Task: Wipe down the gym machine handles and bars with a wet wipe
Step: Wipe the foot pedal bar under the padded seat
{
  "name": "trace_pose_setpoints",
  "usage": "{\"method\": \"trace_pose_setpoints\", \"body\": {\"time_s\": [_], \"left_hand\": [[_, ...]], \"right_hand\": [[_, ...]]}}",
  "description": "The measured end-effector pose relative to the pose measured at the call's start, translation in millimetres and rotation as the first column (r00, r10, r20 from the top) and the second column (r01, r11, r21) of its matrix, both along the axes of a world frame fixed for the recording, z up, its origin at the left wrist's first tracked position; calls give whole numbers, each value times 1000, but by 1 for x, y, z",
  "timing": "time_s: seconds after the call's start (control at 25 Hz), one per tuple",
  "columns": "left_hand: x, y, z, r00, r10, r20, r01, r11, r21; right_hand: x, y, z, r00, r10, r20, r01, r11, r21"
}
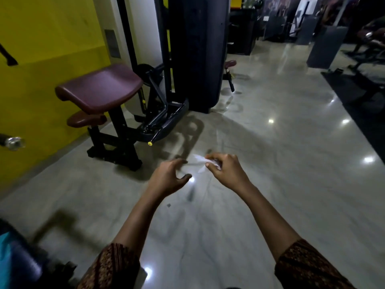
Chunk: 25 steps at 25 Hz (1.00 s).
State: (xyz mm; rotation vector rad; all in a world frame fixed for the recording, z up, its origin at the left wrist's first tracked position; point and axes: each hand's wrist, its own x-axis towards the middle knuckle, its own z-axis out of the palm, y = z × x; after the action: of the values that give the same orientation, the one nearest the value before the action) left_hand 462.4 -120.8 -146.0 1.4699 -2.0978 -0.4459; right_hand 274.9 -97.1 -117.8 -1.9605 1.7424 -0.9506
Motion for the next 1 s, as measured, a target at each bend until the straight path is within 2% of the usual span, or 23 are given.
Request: {"method": "trace_pose_setpoints", "body": {"time_s": [0.24, 0.4, 0.56, 1.0], "left_hand": [[-42, -142, -29, 998, 64, 21, -64, 998, 9], [-73, -242, -20, 989, 141, 46, -143, 989, 44], [-85, -317, -13, 967, 253, 18, -253, 967, 5], [-70, -534, -85, 898, 434, 68, -439, 874, 208]], "right_hand": [[-46, -157, -25, 996, 82, 37, -83, 996, 18], [-80, -277, -21, 982, 186, 37, -189, 979, 82], [-99, -381, -16, 958, 288, 9, -288, 955, 67], [-82, -641, -86, 886, 464, -10, -455, 873, 178]]}}
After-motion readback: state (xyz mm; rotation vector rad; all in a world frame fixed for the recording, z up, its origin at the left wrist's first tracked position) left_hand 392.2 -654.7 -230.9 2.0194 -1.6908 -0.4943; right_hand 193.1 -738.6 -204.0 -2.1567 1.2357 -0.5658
